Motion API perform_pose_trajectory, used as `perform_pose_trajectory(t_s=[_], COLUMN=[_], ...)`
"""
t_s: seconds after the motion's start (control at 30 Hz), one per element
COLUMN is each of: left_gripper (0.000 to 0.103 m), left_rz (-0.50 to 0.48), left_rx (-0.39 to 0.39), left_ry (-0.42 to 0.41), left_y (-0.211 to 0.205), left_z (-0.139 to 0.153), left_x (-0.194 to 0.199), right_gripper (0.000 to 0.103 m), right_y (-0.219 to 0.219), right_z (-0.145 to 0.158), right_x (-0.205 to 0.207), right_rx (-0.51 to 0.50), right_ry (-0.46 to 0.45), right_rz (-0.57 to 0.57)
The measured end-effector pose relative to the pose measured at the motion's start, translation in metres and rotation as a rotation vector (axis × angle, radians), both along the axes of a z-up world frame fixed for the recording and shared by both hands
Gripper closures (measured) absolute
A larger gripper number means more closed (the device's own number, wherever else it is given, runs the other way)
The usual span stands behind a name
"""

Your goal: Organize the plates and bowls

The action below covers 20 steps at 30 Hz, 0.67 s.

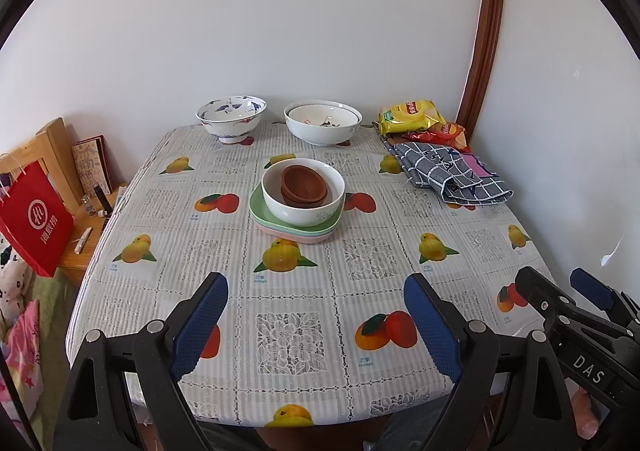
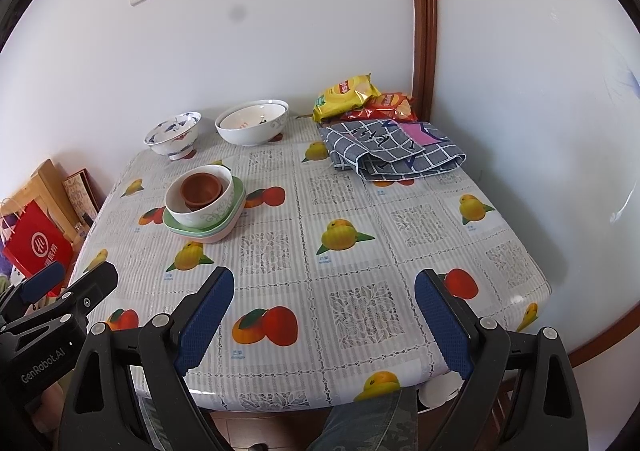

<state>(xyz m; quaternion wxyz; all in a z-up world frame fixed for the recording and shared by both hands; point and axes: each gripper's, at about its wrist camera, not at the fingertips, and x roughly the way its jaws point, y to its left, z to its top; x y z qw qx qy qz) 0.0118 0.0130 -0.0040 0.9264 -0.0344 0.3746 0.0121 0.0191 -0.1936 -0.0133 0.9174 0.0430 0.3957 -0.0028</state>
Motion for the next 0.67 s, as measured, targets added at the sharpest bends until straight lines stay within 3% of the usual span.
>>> perform_pose_trajectory(t_s=[0.67], left_gripper=[0.014], left_rz=[0.003], left_rx=[0.011], left_ry=[-0.001], left_y=[0.0026], left_z=[-0.001], left_x=[0.0031], right_gripper=[0.012], right_y=[0.0041], right_z=[0.0027], right_x=[-0.0021], right_rx=[0.001], right_ry=[-0.01], right_rz=[0.0])
